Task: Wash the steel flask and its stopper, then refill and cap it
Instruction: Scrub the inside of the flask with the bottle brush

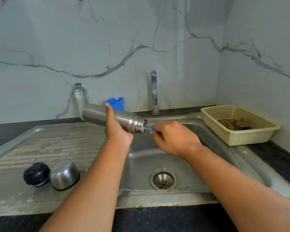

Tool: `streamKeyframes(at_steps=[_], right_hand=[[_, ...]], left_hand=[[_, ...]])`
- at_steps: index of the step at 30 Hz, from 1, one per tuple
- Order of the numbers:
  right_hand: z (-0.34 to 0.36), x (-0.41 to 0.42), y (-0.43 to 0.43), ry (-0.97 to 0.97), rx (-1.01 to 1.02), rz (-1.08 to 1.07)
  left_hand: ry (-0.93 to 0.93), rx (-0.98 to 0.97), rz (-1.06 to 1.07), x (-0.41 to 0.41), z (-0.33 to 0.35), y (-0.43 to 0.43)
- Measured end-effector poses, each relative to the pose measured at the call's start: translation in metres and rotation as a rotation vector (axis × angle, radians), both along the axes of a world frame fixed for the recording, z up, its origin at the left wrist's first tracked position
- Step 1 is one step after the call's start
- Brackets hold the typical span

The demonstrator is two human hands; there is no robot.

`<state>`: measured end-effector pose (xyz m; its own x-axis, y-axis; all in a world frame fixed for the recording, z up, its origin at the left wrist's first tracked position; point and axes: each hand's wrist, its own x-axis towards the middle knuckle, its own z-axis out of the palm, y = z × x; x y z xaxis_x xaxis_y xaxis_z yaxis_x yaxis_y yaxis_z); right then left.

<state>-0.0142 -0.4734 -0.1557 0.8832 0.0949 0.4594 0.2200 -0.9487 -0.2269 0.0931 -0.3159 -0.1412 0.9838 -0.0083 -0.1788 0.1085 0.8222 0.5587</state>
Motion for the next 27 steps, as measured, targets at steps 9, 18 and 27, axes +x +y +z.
streamKeyframes(at_steps=[9,18,27], right_hand=[[0.001,0.003,0.008,0.017,0.046,0.087],[0.001,0.003,0.005,-0.004,0.127,0.123],[0.004,-0.003,-0.002,-0.011,0.186,0.121]], left_hand=[[-0.080,0.061,0.030,-0.005,-0.010,-0.009],[-0.127,0.071,0.048,-0.011,-0.005,-0.006],[-0.151,0.059,0.029,-0.011,-0.004,-0.003]])
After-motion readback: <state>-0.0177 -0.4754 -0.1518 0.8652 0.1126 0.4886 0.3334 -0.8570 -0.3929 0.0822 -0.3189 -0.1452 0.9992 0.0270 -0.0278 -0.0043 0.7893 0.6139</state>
